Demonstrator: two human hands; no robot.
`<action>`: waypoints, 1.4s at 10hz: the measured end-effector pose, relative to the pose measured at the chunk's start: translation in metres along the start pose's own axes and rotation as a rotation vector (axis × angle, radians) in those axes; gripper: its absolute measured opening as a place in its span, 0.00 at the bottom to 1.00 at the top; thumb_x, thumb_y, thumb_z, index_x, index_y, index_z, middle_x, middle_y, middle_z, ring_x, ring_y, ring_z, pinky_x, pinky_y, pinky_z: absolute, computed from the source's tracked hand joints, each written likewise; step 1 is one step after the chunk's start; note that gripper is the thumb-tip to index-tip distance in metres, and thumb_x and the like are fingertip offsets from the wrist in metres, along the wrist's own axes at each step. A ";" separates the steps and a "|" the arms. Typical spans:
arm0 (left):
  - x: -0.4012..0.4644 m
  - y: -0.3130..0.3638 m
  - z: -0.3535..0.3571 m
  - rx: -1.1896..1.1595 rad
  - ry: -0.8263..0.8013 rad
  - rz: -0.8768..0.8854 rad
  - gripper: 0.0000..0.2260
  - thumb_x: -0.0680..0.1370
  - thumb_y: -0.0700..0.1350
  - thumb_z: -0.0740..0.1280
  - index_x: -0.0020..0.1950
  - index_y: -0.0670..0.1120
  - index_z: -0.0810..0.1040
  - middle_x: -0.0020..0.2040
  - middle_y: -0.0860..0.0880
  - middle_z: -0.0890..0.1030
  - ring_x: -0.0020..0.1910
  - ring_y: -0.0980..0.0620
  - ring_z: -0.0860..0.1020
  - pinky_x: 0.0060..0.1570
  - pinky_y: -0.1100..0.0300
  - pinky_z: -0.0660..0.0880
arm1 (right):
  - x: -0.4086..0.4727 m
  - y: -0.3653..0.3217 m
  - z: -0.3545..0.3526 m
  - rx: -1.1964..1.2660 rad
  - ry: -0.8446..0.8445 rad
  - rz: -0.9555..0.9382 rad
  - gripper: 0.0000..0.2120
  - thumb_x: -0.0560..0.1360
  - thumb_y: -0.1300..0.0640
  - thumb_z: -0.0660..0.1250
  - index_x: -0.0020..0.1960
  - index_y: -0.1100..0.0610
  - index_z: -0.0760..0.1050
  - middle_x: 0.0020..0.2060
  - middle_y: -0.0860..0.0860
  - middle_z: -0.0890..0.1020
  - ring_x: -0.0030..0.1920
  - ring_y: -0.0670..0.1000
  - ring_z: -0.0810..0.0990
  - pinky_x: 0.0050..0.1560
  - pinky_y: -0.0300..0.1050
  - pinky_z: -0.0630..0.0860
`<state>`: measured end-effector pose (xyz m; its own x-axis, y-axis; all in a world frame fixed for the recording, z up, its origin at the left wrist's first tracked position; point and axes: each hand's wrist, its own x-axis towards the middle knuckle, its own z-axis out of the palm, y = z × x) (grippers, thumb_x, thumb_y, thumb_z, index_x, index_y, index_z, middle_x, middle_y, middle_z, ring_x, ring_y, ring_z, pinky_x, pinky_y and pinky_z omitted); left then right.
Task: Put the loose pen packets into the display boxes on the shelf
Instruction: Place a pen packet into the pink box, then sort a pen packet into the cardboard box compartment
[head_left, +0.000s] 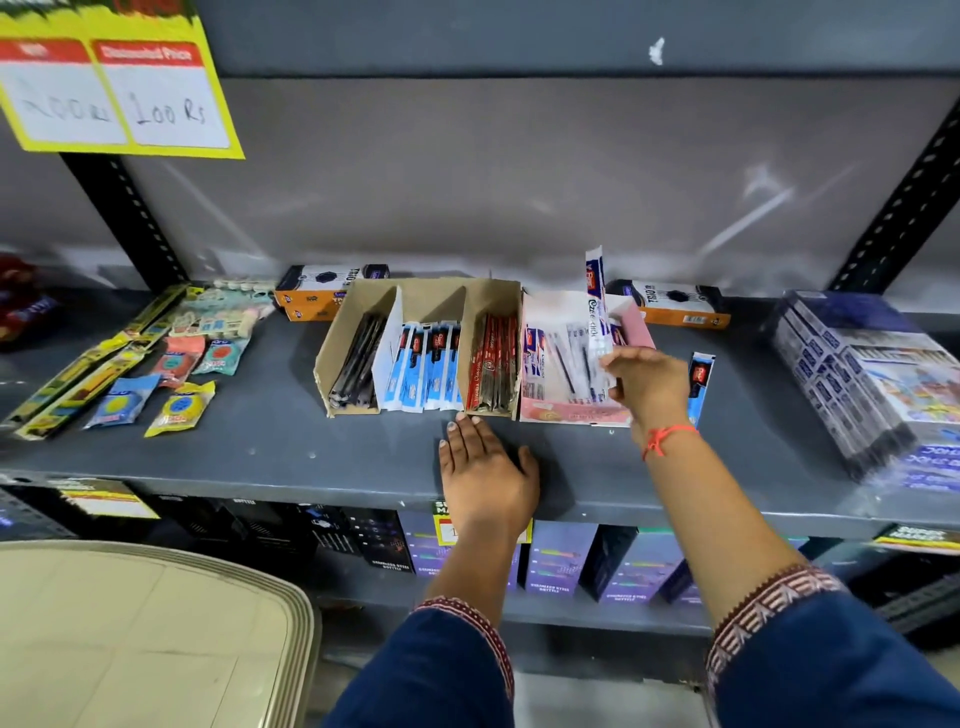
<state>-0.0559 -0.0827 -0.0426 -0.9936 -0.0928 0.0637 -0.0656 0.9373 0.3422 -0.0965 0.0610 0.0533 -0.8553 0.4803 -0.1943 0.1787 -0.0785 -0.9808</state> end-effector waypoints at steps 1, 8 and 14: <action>0.001 -0.001 0.002 0.009 0.006 0.000 0.33 0.78 0.55 0.51 0.73 0.35 0.47 0.75 0.35 0.53 0.75 0.40 0.51 0.73 0.49 0.45 | 0.027 0.004 -0.003 -0.321 0.105 -0.071 0.07 0.70 0.69 0.67 0.45 0.61 0.81 0.49 0.61 0.83 0.45 0.57 0.80 0.52 0.54 0.80; 0.001 0.000 0.001 0.029 0.011 0.000 0.32 0.78 0.55 0.51 0.74 0.36 0.46 0.76 0.37 0.53 0.75 0.41 0.50 0.73 0.50 0.43 | 0.042 0.008 -0.013 -0.930 0.181 -0.333 0.14 0.74 0.65 0.55 0.49 0.66 0.79 0.49 0.67 0.82 0.49 0.66 0.80 0.44 0.47 0.73; 0.000 0.001 -0.002 0.055 -0.016 -0.012 0.32 0.79 0.55 0.50 0.74 0.36 0.46 0.76 0.37 0.51 0.75 0.42 0.49 0.73 0.50 0.43 | 0.056 0.033 -0.076 -0.824 0.207 0.119 0.20 0.73 0.63 0.65 0.63 0.66 0.67 0.62 0.66 0.74 0.61 0.65 0.75 0.57 0.58 0.75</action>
<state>-0.0554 -0.0823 -0.0400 -0.9940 -0.0993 0.0450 -0.0821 0.9533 0.2907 -0.1016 0.1516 0.0113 -0.7170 0.6651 -0.2087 0.6263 0.4833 -0.6117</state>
